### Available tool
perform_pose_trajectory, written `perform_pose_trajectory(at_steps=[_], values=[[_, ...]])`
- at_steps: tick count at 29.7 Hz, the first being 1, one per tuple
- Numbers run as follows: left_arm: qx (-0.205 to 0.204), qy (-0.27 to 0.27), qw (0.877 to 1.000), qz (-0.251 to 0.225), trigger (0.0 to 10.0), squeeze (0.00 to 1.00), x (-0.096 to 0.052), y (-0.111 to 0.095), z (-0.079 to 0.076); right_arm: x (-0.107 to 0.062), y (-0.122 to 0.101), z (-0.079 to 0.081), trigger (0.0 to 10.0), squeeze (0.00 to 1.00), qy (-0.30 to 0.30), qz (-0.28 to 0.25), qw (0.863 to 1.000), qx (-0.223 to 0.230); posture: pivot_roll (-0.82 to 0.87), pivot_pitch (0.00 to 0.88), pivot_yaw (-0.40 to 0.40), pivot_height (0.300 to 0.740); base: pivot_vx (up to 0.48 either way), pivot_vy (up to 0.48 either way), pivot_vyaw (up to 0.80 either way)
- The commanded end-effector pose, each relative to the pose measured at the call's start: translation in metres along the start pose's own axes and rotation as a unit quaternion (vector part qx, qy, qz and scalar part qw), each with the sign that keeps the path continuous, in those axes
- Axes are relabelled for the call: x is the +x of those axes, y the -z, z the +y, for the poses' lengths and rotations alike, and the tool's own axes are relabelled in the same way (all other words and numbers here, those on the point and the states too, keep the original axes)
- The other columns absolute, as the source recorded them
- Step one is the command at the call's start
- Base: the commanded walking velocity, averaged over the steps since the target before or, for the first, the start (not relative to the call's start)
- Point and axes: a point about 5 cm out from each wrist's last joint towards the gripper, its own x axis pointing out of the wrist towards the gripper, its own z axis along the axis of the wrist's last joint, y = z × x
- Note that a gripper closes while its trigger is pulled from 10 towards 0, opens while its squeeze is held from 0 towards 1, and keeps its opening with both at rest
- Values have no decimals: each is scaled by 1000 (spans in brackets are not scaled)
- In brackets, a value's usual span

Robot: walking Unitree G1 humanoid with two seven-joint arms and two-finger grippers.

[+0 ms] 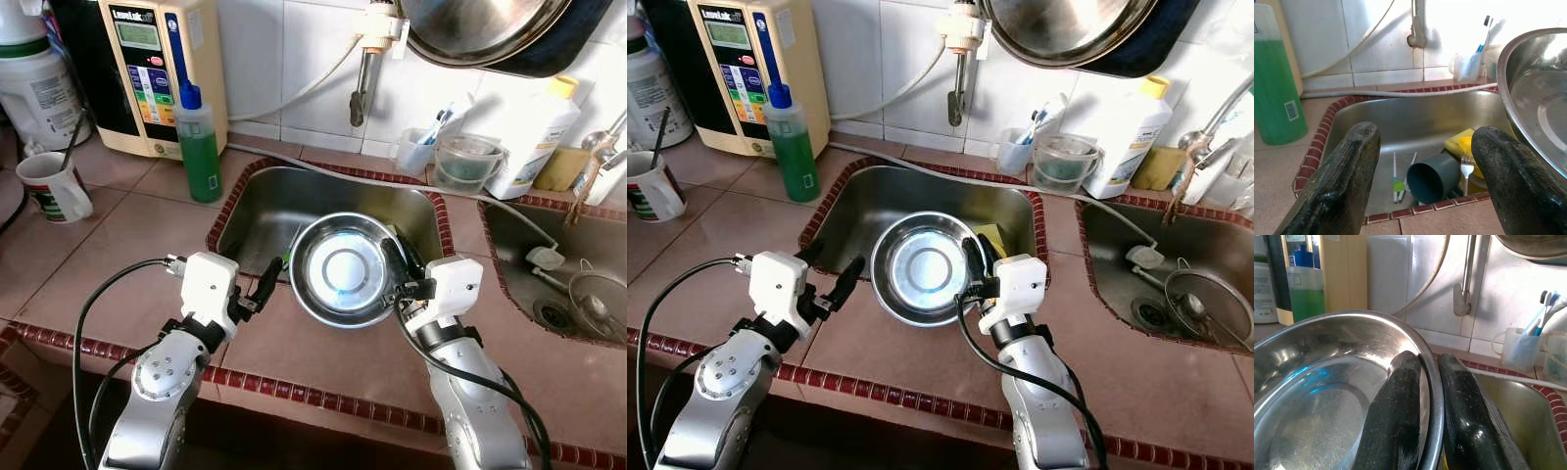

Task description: Kitchen organization

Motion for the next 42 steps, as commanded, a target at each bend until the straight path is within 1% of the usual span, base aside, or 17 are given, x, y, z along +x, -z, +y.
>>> perform_pose_trajectory(at_steps=[1,3,7,8,14,18,25,27,33,34,42], values=[[-9,11,1000,-12,10000,0,-1,-6,-4,2,-3,-6,10000,0,3,-5,1000,-8,-107,42,-54,740,0,0,0],[-11,13,1000,-12,10000,0,-1,-6,-4,2,-3,-7,10000,0,3,-4,1000,-10,-107,42,-54,740,0,0,0],[-4,28,999,-15,10000,0,-2,-8,-6,7,-2,-16,10000,0,7,-2,1000,-21,-107,42,-54,740,0,0,0],[-4,28,999,-15,10000,0,-2,-8,-6,7,-2,-16,10000,0,7,-2,1000,-21,-107,42,-54,740,0,0,0],[-24,52,998,-30,10000,0,-9,-16,-7,11,-4,-28,10000,0,18,-3,999,-35,-97,58,-50,740,0,0,0],[-26,62,997,-28,10000,0,-11,-17,-9,12,-3,-31,10000,0,20,-2,999,-38,-96,61,-47,740,0,0,0],[-28,95,995,-24,10000,0,-18,-19,-19,16,-2,-39,10000,0,31,-3,998,-46,-97,84,-38,740,0,0,0],[-30,105,994,-20,10000,0,-22,-20,-22,17,-2,-42,10000,0,37,-3,998,-48,-100,102,-30,740,0,0,0],[-36,127,991,-11,10000,0,-30,-22,-29,18,-2,-45,10000,0,44,-4,998,-51,-101,125,-18,740,0,0,0],[-39,139,990,-10,10000,0,-33,-23,-32,19,-3,-45,10000,0,44,-6,998,-49,-97,131,-13,740,0,0,0],[-54,162,985,-8,10000,0,-40,-30,-37,32,-6,-46,10000,0,47,-17,998,-47,-87,149,8,740,0,0,0]])
